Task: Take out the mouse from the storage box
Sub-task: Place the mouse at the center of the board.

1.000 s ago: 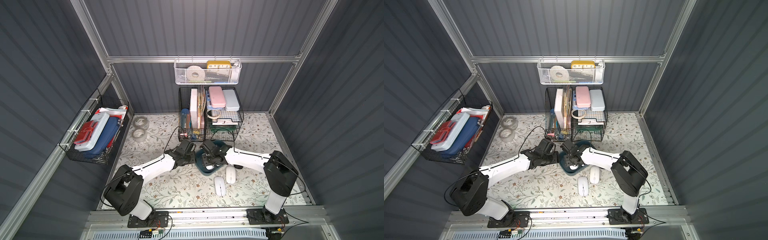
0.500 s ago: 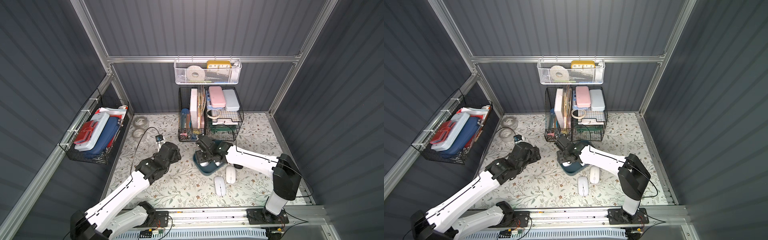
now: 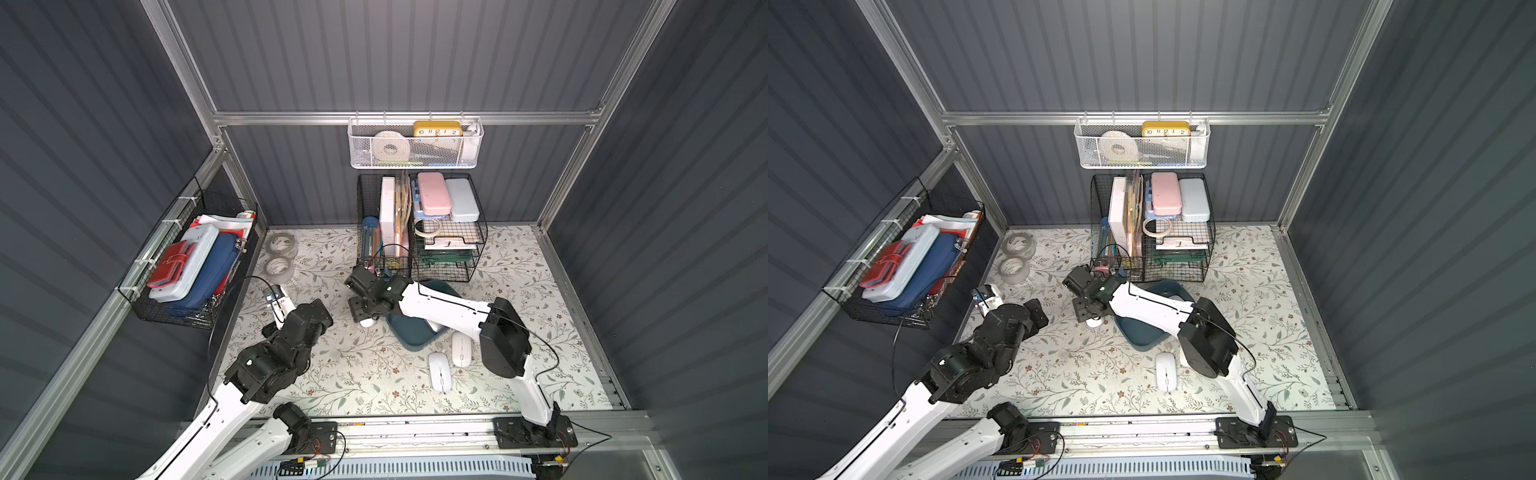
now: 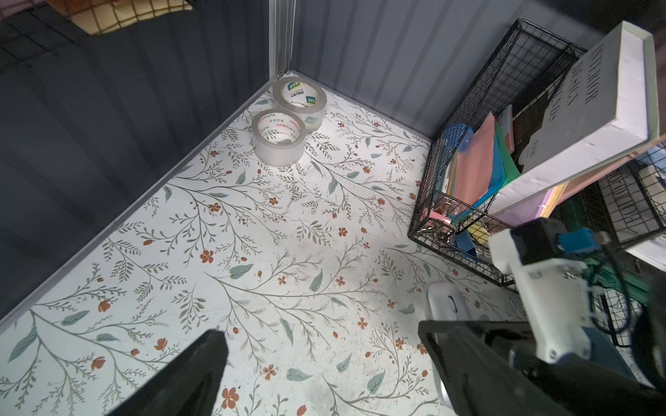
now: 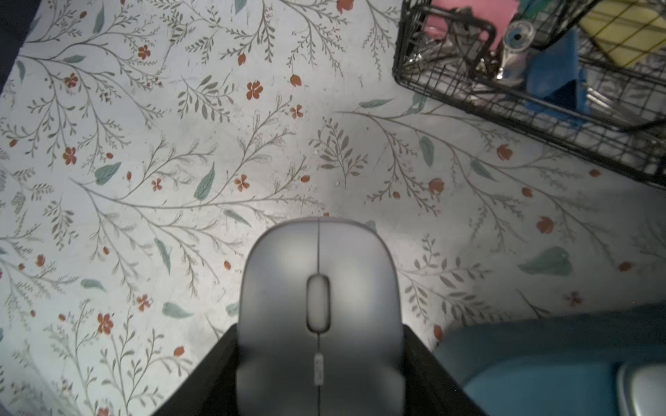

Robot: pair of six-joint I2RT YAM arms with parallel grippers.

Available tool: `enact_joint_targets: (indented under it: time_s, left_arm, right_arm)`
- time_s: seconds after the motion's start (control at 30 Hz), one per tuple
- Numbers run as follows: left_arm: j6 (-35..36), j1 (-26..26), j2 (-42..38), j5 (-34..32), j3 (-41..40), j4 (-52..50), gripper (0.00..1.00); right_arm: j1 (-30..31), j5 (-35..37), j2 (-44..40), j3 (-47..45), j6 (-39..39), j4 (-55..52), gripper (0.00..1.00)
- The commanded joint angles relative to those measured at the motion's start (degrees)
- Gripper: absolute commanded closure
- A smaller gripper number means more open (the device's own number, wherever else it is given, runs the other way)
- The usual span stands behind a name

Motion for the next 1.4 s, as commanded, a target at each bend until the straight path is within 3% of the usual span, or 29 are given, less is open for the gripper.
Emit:
enact_joint_targets:
  time_s: [0.0, 0.33, 0.5, 1.0, 1.37]
  left_arm:
    - [-1.5, 0.3, -0.5, -1.4, -0.7, -2.6, 0.01]
    - [-2.3, 0.4, -0.4, -0.2, -3.1, -1.3, 0.01]
    - [-2.3, 0.4, 0.3, 0.0, -3.4, -0.9, 0.01]
    - [-2.3, 0.4, 0.4, 0.2, -4.6, 0.5, 0.01]
    - [-2.2, 0.4, 0.9, 2.1, -4.9, 1.2, 0.01]
  right_arm:
    - [0.0, 3.5, 4.6, 6.3, -0.4, -4.0, 0.50]
    - [-0.5, 5.1, 19.3, 24.3, -2.2, -10.2, 0.49]
    - [-1.2, 2.9, 22.7, 27.0, -1.5, -10.1, 0.49]
    - [-2.5, -1.5, 24.0, 27.0, -1.1, -9.5, 0.40]
    - [-3.4, -0.2, 16.9, 25.7, -2.3, -10.4, 0.25]
